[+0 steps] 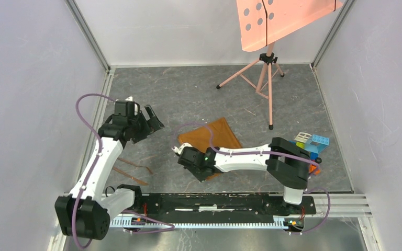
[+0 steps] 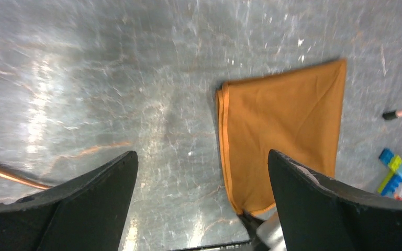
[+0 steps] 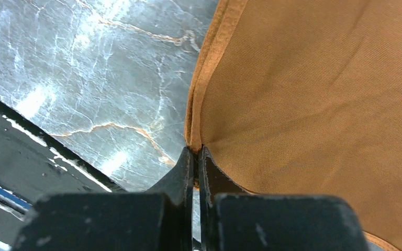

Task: Fold the napkin into a case and place the utensils inside
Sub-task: Pick up the lower triangle-folded napkin from the center of the board.

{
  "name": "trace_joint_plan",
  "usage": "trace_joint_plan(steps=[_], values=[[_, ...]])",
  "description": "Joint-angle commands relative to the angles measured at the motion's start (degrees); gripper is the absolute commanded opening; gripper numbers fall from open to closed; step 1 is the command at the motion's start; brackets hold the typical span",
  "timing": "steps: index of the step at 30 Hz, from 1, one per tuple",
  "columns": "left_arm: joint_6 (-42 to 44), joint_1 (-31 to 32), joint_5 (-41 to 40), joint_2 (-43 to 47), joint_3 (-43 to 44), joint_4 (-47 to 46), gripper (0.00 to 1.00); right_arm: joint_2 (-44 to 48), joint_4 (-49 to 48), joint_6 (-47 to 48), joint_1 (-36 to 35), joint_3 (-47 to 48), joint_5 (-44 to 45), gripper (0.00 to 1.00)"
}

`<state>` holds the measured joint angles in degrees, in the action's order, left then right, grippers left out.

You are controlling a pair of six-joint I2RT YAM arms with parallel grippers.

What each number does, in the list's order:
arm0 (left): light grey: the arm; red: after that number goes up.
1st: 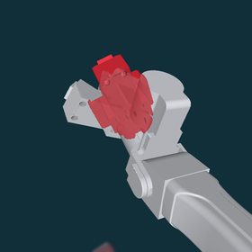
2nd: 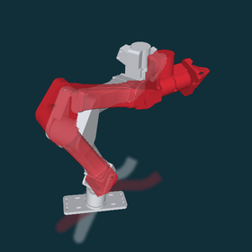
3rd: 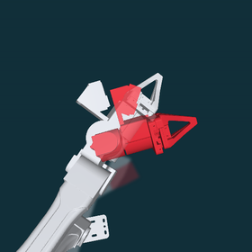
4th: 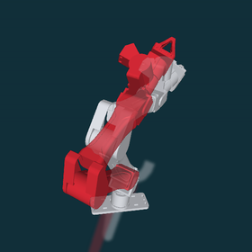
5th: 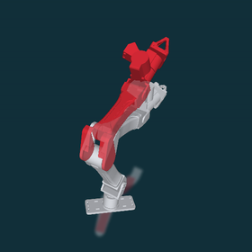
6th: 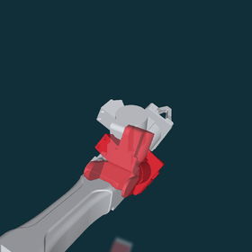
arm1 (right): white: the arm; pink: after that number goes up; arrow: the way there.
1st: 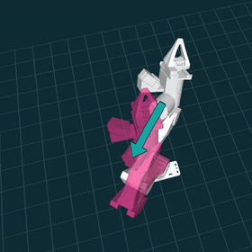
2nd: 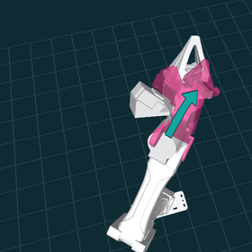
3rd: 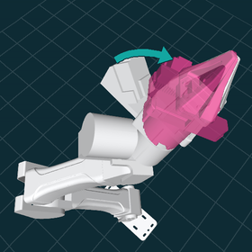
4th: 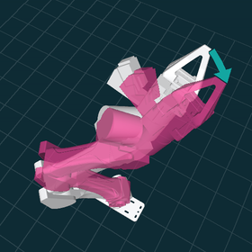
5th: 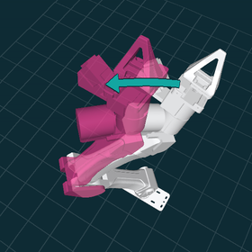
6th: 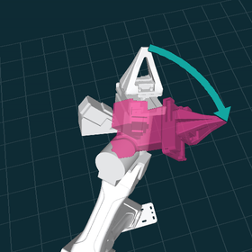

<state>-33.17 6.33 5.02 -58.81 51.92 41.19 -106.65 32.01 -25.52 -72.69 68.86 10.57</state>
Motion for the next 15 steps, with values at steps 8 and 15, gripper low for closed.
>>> trace_joint_plan(steps=[8, 15], values=[[-25.6, 2.7, 22.0, -9.0, -19.9, -33.8, 1.00, 18.5, -18.0, 1.9, 5.6, -13.3, -7.3, 0.00], [-31.6, 8.3, 12.7, -16.4, -21.0, -40.9, 0.97, 25.0, -23.7, 0.8, 9.3, -19.8, -12.1, 0.00]])
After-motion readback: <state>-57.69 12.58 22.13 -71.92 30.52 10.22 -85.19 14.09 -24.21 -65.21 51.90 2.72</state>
